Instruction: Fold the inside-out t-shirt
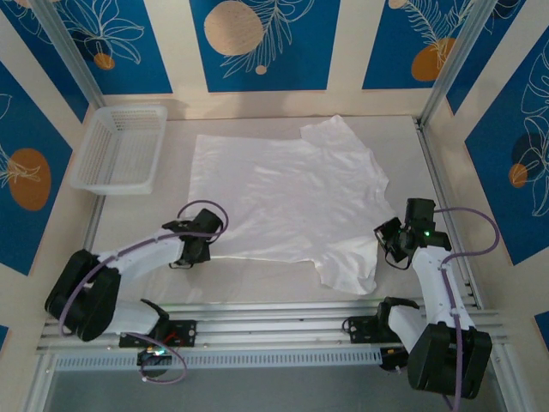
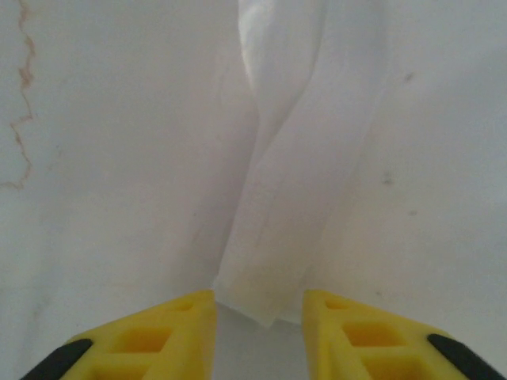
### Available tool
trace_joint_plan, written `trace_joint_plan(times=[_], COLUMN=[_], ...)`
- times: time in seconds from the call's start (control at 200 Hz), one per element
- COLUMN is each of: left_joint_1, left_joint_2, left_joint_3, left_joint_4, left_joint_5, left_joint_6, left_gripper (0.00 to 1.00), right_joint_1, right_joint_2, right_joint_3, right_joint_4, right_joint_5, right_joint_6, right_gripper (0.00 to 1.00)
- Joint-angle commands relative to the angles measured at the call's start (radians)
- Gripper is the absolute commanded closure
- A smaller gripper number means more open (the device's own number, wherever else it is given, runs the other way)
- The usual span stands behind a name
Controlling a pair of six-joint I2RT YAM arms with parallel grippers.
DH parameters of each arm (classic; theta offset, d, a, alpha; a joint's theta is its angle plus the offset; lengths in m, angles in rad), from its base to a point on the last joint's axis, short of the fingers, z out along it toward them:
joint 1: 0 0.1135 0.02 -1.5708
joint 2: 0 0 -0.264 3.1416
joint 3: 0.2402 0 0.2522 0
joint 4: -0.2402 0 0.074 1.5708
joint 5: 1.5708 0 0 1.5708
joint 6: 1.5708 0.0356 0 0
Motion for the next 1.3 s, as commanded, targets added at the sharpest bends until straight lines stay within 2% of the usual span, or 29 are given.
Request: trace_joint_plan(times=[0.0,0.095,0.175,0.315,0.425,0.6,0.715,0.755,0.84,0.93,1.06,1.295], left_joint_1=[-0.009,-0.007,-0.007,0.015,0.099,0.22,0.273,0.284,0.319,0.326,0.325,0.374], left_joint_2=[0.04,0.043,0.023,-0.068,-0.089,0.113,0.248,0.281,0.326,0.315,0.232,0.203], left_joint_3=[0.016,0.025,0.044,0.099,0.111,0.187,0.273,0.3,0.343,0.363,0.308,0.24], left_joint_4=[-0.013,-0.003,-0.024,-0.059,0.093,0.294,0.324,0.329,0.329,0.326,0.368,0.375], left_joint_5=[-0.064,-0.077,-0.105,-0.154,-0.094,-0.045,-0.031,-0.032,0.011,0.082,0.19,0.255], left_joint_6=[-0.032,-0.032,-0.03,0.029,0.159,0.297,0.314,0.325,0.326,0.347,0.329,0.259], left_gripper=[0.74,0.86,1.0,1.0,1.0,1.0,1.0,0.95,0.76,0.65,0.59,0.56], right_joint_1=[0.006,0.006,0.006,-0.016,-0.038,-0.047,-0.054,-0.055,-0.055,-0.05,-0.03,0.0], right_joint_2=[-0.007,-0.015,-0.02,-0.024,0.016,0.116,0.162,0.177,0.197,0.199,0.196,0.197], right_joint_3=[0.018,0.025,0.035,0.074,0.103,0.133,0.153,0.163,0.18,0.178,0.177,0.186], right_joint_4=[-0.015,-0.022,-0.033,-0.055,-0.03,0.022,0.044,0.044,0.042,0.053,0.052,0.056], right_joint_5=[-0.011,-0.004,-0.001,0.021,0.043,0.097,0.128,0.125,0.101,0.059,0.046,0.049], right_joint_6=[0.004,-0.003,-0.005,0.008,-0.007,-0.058,-0.097,-0.112,-0.129,-0.128,-0.116,-0.098], right_gripper=[1.0,1.0,1.0,1.0,1.0,1.0,1.0,1.0,1.0,1.0,1.0,1.0])
